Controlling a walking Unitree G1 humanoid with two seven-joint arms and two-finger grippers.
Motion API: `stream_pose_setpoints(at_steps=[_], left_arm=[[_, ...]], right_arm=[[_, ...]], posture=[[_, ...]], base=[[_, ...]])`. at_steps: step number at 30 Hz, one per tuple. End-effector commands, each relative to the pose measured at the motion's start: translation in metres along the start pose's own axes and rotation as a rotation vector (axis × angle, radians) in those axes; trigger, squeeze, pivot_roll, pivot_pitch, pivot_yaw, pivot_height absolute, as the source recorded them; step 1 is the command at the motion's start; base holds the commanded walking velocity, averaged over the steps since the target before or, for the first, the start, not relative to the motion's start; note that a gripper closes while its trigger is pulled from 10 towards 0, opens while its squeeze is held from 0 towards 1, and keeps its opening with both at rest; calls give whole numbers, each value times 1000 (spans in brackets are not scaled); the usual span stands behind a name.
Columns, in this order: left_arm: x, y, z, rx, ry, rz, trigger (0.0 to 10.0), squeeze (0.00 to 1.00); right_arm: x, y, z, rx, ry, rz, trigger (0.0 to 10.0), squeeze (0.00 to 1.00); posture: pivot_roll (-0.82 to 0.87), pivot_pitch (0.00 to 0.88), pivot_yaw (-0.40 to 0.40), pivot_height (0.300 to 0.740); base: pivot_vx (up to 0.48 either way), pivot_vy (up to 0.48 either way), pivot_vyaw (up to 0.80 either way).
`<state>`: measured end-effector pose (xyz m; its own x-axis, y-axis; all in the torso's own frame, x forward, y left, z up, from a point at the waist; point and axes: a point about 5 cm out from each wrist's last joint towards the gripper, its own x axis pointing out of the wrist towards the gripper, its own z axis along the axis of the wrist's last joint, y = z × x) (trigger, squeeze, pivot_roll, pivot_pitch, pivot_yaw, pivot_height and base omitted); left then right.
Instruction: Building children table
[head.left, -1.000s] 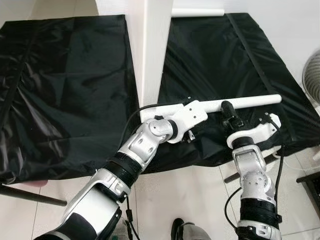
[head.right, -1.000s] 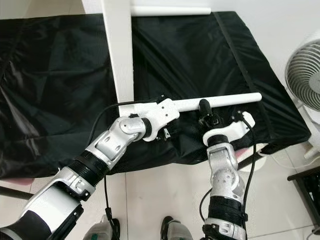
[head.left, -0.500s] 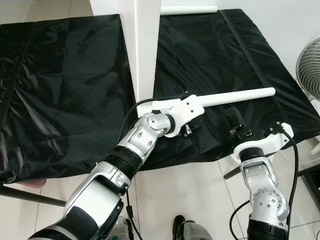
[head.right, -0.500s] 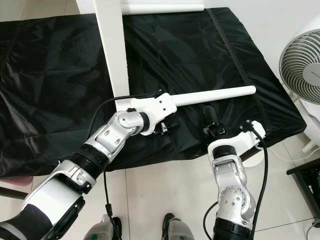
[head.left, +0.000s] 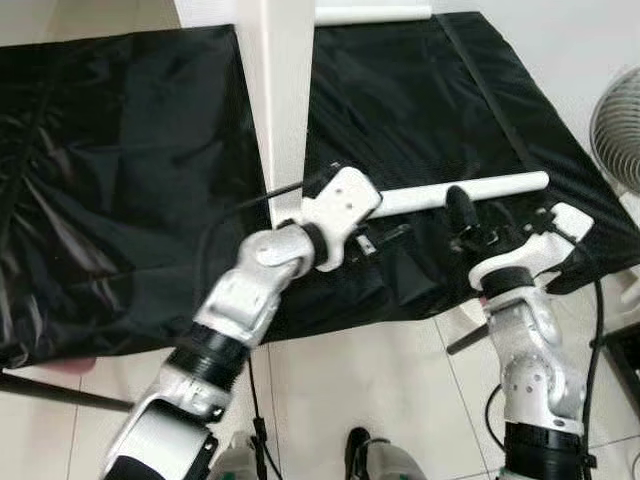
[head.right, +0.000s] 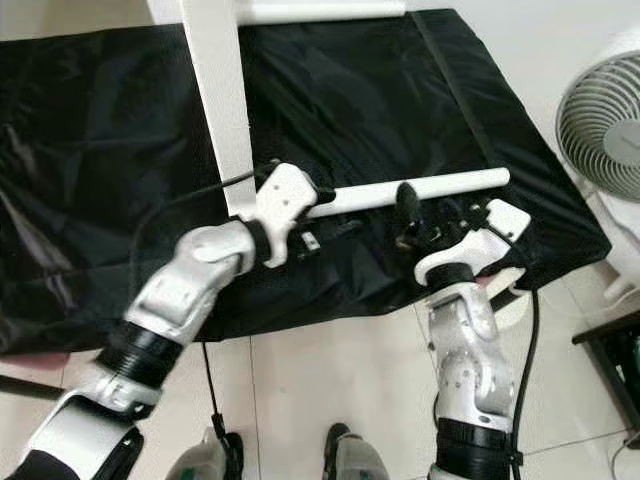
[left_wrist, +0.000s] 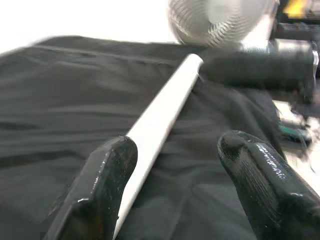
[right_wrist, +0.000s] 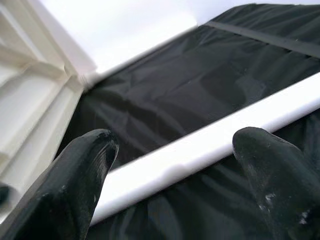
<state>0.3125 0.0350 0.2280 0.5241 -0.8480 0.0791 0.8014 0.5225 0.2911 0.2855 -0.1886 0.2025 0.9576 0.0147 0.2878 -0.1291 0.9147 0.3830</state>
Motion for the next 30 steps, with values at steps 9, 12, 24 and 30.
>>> stream_pose_setpoints(at_steps=[9,12,24,30], left_arm=[[-43,6,1,-49,25,66,10000,0],[-53,8,-2,-70,39,99,10000,0],[-83,25,-14,-123,88,407,10000,0],[-81,19,-12,-131,60,473,10000,0]], right_arm=[[7,-18,-10,-154,55,-102,10000,0],[7,-19,-10,-175,54,-95,10000,0],[9,-17,-13,-261,36,-56,10000,0],[9,-13,-14,-281,32,-32,10000,0]], posture=[[152,175,-35,740],[154,171,-38,740],[150,158,-53,740],[149,155,-61,740]], base=[[0,0,0],[0,0,0],[0,0,0],[0,0,0]])
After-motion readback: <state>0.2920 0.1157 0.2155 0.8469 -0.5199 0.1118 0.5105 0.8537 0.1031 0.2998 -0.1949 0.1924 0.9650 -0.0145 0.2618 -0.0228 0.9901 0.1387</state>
